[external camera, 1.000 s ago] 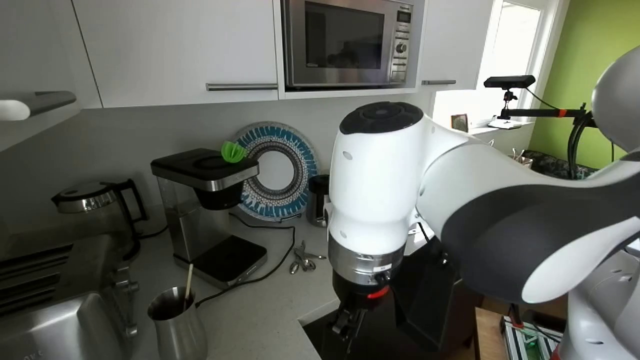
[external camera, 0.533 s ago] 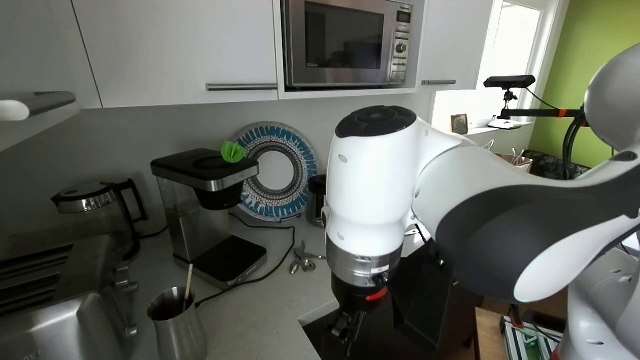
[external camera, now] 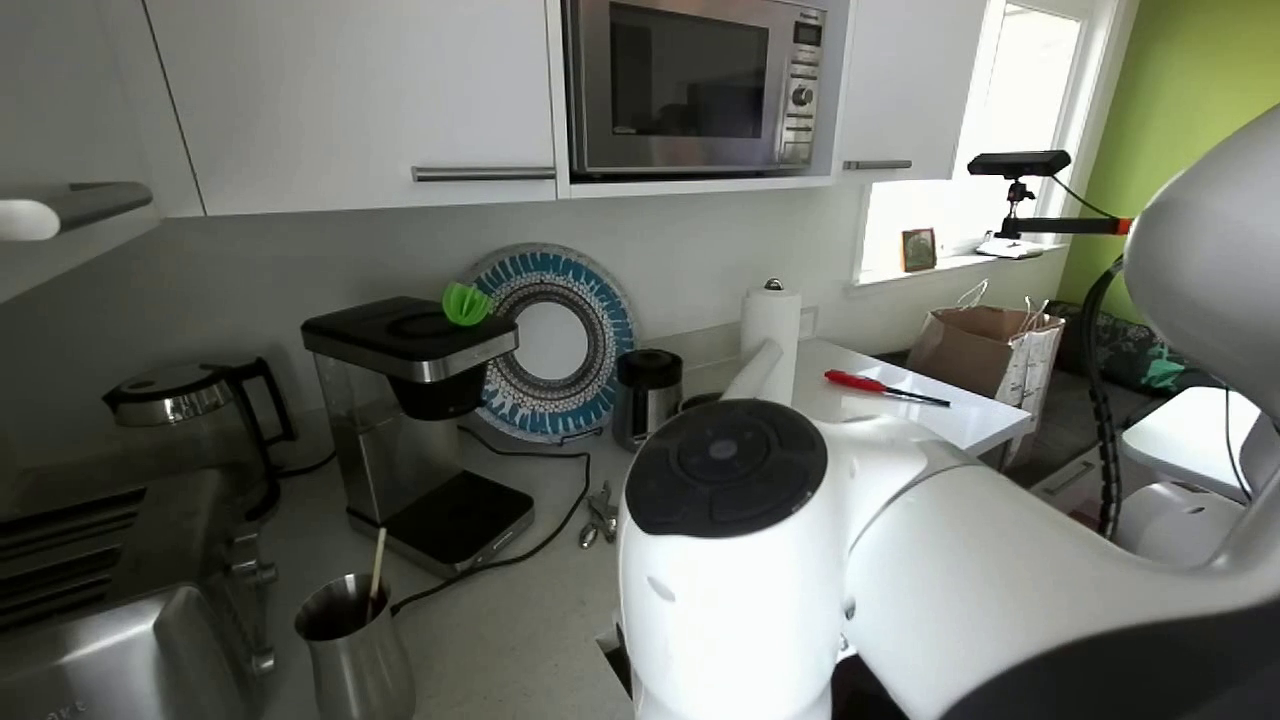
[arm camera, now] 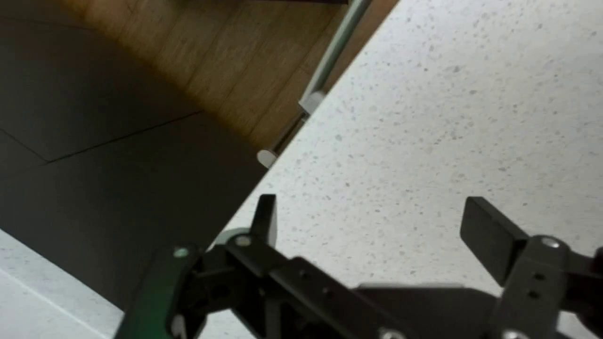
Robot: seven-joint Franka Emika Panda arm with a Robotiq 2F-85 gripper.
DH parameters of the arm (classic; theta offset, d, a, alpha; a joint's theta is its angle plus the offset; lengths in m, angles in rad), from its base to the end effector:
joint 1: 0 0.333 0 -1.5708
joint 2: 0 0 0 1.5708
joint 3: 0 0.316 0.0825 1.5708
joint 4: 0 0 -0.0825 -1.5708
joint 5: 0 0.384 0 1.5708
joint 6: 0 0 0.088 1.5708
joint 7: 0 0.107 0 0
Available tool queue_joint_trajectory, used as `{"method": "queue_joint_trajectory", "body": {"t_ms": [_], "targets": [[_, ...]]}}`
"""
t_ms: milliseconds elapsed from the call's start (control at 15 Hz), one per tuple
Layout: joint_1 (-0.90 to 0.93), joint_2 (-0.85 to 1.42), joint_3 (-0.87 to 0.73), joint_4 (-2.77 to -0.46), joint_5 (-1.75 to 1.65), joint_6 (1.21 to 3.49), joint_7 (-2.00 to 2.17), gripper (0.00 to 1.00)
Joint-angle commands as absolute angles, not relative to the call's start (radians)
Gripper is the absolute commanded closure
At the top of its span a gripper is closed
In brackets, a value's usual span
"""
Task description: Put the chopstick in the silver cup
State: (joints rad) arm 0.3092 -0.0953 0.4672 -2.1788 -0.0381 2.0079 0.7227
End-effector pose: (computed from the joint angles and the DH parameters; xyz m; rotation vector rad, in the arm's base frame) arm 0.3619 0.3562 0.4205 3.0250 0.1024 -0.0166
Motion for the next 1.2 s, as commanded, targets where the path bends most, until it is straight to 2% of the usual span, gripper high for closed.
{"method": "queue_joint_trajectory", "body": {"t_ms": [0, 133, 600, 1133], "targets": [[0.345, -0.01, 0.458, -2.146, -0.038, 2.184, 0.76, 0.0], [0.356, 0.024, 0.451, -2.135, -0.03, 2.283, 0.799, 0.0], [0.369, 0.024, 0.436, -2.128, -0.037, 2.277, 0.766, 0.0], [0.425, 0.166, 0.44, -2.071, -0.007, 2.304, 0.749, 0.0]]}}
